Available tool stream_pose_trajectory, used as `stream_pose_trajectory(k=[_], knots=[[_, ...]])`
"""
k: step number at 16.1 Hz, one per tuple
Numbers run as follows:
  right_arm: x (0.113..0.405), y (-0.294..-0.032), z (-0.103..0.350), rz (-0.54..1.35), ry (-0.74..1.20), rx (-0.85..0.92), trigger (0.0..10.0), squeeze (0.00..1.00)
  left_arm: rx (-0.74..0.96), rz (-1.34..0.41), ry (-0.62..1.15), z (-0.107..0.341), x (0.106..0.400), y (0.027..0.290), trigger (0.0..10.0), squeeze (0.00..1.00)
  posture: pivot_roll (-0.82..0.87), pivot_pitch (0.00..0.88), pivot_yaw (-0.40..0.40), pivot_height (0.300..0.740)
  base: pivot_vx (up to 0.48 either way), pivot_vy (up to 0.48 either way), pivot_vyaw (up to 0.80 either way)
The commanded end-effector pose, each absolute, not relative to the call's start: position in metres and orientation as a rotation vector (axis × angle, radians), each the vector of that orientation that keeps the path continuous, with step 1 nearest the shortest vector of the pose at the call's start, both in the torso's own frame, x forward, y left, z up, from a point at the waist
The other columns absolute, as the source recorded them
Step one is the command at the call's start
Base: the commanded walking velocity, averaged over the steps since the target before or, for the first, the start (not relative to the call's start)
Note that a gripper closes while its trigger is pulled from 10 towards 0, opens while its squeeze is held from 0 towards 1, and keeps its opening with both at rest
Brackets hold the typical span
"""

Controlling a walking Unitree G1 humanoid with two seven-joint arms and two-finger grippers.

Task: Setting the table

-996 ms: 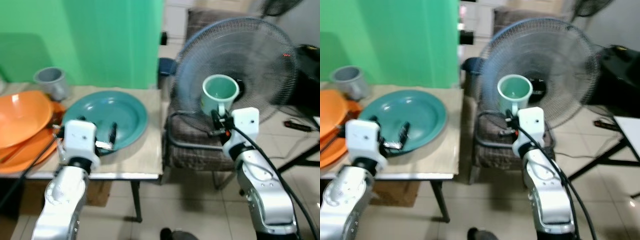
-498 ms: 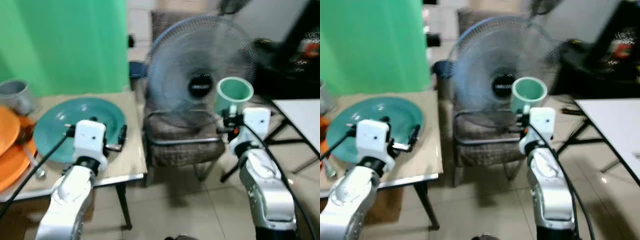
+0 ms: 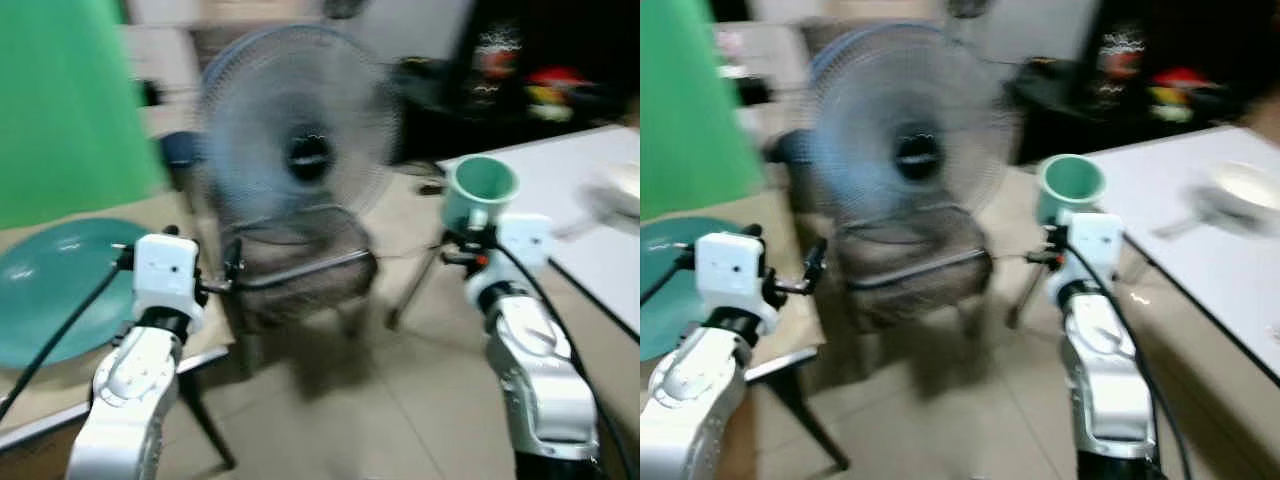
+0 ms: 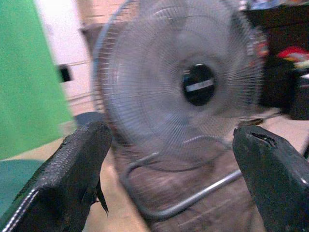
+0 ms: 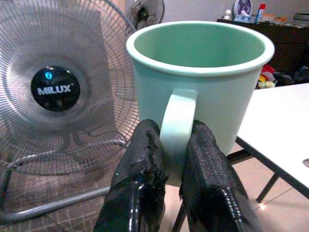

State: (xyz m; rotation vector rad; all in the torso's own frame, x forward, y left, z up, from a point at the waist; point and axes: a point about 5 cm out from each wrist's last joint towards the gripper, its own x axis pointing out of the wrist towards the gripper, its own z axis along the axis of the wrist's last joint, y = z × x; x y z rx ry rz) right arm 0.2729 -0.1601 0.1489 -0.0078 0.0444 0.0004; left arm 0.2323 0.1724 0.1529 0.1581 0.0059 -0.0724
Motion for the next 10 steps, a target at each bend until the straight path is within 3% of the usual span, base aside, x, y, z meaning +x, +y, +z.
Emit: stream_pose_trajectory(k=[1, 2, 8, 10], knots=[[0.274, -0.167, 0.154, -0.034, 0.031, -0.027, 10.0, 0.00, 0.150, -0.104, -0.008, 0.154, 0.232, 0.168, 10.0, 0.00, 0.09, 0.000, -0.035, 0.740, 0.000, 0.000, -0.75], [0.274, -0.167, 0.154, -0.022, 0.039, -0.012, 10.0, 0.00, 0.152, -0.105, -0.007, 0.153, 0.232, 0.168, 10.0, 0.00, 0.09, 0.000, -0.036, 0.740, 0.266, 0.000, -0.66], [0.277, -0.158, 0.155, 0.036, 0.045, -0.002, 10.0, 0.00, 0.165, -0.122, -0.004, 0.152, 0.236, 0.169, 10.0, 0.00, 0.09, 0.000, -0.039, 0.740, 0.307, 0.000, 0.00], [0.279, -0.156, 0.156, 0.056, 0.044, -0.019, 10.0, 0.00, 0.167, -0.125, -0.004, 0.153, 0.237, 0.169, 10.0, 0.00, 0.09, 0.000, -0.038, 0.740, 0.322, 0.000, -0.61]])
